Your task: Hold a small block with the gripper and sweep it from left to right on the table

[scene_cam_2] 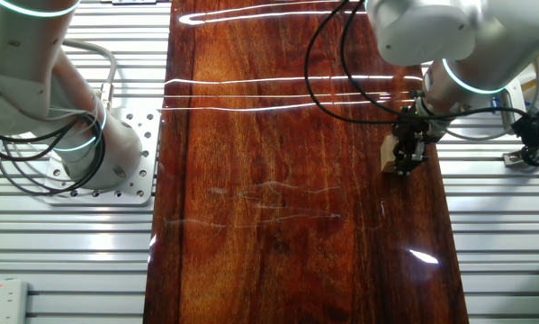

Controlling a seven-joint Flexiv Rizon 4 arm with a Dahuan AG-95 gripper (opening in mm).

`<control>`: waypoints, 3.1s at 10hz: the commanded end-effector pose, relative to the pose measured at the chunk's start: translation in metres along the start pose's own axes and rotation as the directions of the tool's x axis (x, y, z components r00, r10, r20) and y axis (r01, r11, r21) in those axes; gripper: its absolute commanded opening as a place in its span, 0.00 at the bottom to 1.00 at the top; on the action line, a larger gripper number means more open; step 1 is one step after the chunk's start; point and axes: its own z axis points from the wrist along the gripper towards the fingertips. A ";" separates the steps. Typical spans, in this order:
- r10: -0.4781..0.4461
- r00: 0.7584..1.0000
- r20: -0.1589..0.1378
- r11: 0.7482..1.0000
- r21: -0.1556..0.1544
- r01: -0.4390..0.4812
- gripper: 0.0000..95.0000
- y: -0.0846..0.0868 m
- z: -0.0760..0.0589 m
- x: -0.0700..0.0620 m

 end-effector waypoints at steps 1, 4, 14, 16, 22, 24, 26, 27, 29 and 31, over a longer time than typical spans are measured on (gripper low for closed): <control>-0.002 1.000 -0.001 1.000 0.000 0.002 0.00 0.000 0.000 0.000; -0.004 1.000 0.000 1.000 0.000 0.004 0.00 0.000 0.000 0.000; -0.010 1.000 -0.005 1.000 -0.002 0.010 0.00 -0.002 0.001 0.008; -0.011 1.000 0.000 1.000 0.000 0.011 0.00 -0.002 0.001 0.009; -0.016 1.000 0.005 1.000 0.001 0.016 0.00 -0.004 0.004 0.018; -0.007 1.000 0.011 1.000 -0.015 0.007 0.00 -0.004 0.003 0.020; -0.014 1.000 0.009 1.000 -0.003 0.014 0.00 -0.004 0.003 0.023; -0.013 1.000 0.012 1.000 -0.004 0.013 0.00 -0.004 0.005 0.027; -0.010 0.999 0.042 1.000 -0.022 0.011 0.00 -0.004 0.006 0.030; -0.017 1.000 0.004 1.000 0.002 0.017 0.00 -0.004 0.004 0.031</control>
